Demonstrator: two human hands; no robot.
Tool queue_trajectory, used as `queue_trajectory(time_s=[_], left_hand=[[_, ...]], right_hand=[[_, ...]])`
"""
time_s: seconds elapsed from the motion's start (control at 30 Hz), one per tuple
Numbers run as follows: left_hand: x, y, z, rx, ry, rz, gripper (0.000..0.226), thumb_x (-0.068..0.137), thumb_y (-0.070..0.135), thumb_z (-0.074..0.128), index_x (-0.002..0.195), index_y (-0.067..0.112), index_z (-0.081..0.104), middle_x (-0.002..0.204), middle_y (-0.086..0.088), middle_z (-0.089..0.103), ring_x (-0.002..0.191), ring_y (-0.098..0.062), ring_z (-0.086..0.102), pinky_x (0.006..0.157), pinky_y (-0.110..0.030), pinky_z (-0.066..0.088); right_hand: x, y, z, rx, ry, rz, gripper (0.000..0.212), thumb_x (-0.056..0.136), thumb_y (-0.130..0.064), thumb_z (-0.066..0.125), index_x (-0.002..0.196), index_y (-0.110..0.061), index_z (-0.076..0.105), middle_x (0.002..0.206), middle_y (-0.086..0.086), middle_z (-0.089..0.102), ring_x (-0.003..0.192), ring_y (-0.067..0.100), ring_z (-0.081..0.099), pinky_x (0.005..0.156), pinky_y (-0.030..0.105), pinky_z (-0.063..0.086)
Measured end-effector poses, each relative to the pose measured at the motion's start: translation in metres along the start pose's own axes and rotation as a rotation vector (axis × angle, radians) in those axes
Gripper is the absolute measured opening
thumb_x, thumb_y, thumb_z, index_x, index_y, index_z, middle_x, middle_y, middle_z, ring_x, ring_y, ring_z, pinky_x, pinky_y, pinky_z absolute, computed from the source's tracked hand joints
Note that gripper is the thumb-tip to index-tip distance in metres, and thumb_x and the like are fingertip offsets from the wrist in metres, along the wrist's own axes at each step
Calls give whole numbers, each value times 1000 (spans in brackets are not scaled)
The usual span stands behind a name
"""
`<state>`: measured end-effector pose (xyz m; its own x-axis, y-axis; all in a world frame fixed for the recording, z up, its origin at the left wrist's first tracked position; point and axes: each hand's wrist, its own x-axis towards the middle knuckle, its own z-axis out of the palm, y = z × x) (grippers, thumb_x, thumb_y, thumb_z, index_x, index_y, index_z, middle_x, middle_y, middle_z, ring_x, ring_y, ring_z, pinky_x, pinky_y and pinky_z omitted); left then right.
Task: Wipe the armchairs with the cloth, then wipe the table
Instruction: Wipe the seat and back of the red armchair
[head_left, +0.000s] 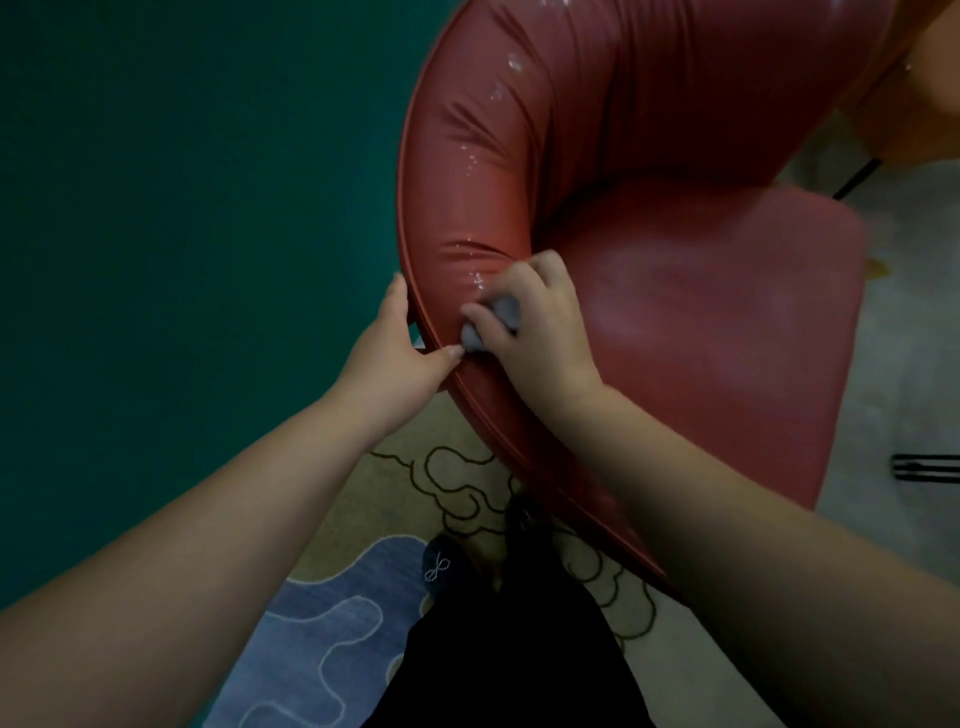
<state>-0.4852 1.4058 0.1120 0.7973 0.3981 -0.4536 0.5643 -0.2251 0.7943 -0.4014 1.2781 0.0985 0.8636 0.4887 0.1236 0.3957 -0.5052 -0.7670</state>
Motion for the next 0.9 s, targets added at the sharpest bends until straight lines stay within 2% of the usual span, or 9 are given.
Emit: queue_trajectory(time_s=[0.13, 0.2, 0.27, 0.37, 0.47, 0.57, 0.67, 0.77, 0.9], left_hand=[[8, 5, -6, -51, 5, -35, 104, 63, 34, 68, 149, 41, 12, 146, 2, 42, 116, -25, 59, 97, -48, 48], [14, 8, -10, -67, 20, -61, 109, 63, 31, 70, 151, 38, 5, 153, 2, 31, 124, -24, 53, 101, -47, 45], [20, 12, -13, -57, 10, -70, 109, 67, 23, 72, 151, 38, 5, 153, 2, 32, 123, -23, 53, 100, -47, 45], [21, 19, -16, -32, -15, -69, 109, 61, 24, 69, 150, 42, 9, 146, 0, 42, 118, -26, 56, 97, -49, 47], [23, 21, -14, -52, -20, -76, 108, 59, 25, 65, 148, 46, 8, 138, -1, 50, 110, -26, 61, 89, -53, 51], [26, 16, -13, -79, -16, -82, 108, 59, 23, 66, 147, 48, 8, 137, 1, 51, 112, -29, 60, 91, -53, 50], [28, 13, -14, -37, 10, -54, 110, 66, 23, 71, 149, 45, 3, 145, 4, 43, 119, -23, 56, 96, -48, 48], [34, 15, -18, 65, 59, 37, 108, 77, 24, 74, 148, 44, -5, 155, 6, 27, 129, -18, 48, 104, -43, 42], [46, 19, -25, 155, 27, 121, 103, 78, 24, 74, 150, 43, 3, 158, 9, 18, 140, -10, 29, 112, -41, 33]], right_hand=[[18, 3, 7, 37, 22, -27, 18, 78, -21, 74, 86, -7, 66, 95, 10, 50, 88, 22, 54, 84, 36, 47], [5, 9, 2, 60, 16, -29, 18, 77, -23, 74, 86, -11, 65, 94, 5, 48, 86, 15, 52, 81, 26, 45], [-13, 16, -6, 42, -6, -16, 19, 76, -27, 74, 87, -15, 64, 94, -1, 45, 85, 10, 49, 78, 19, 40], [-20, 15, -7, 31, -24, -25, 20, 77, -25, 75, 87, -13, 63, 95, -2, 44, 86, 13, 50, 80, 25, 43], [27, 3, 5, 20, -29, -39, 21, 80, -22, 74, 87, -6, 64, 95, 8, 47, 87, 20, 52, 81, 36, 46], [78, -6, 20, 42, 2, -31, 22, 81, -24, 72, 87, -5, 63, 96, 12, 49, 90, 27, 53, 84, 39, 44], [79, -2, 22, 63, 11, -33, 21, 81, -27, 72, 87, -8, 62, 94, 8, 48, 87, 21, 52, 81, 32, 44], [31, 14, 4, 79, -12, -22, 18, 81, -31, 68, 86, -15, 60, 92, 0, 47, 84, 11, 50, 78, 19, 40], [36, 15, 4, 86, -1, -22, 18, 80, -27, 71, 86, -13, 62, 93, 0, 46, 86, 13, 51, 80, 22, 42]])
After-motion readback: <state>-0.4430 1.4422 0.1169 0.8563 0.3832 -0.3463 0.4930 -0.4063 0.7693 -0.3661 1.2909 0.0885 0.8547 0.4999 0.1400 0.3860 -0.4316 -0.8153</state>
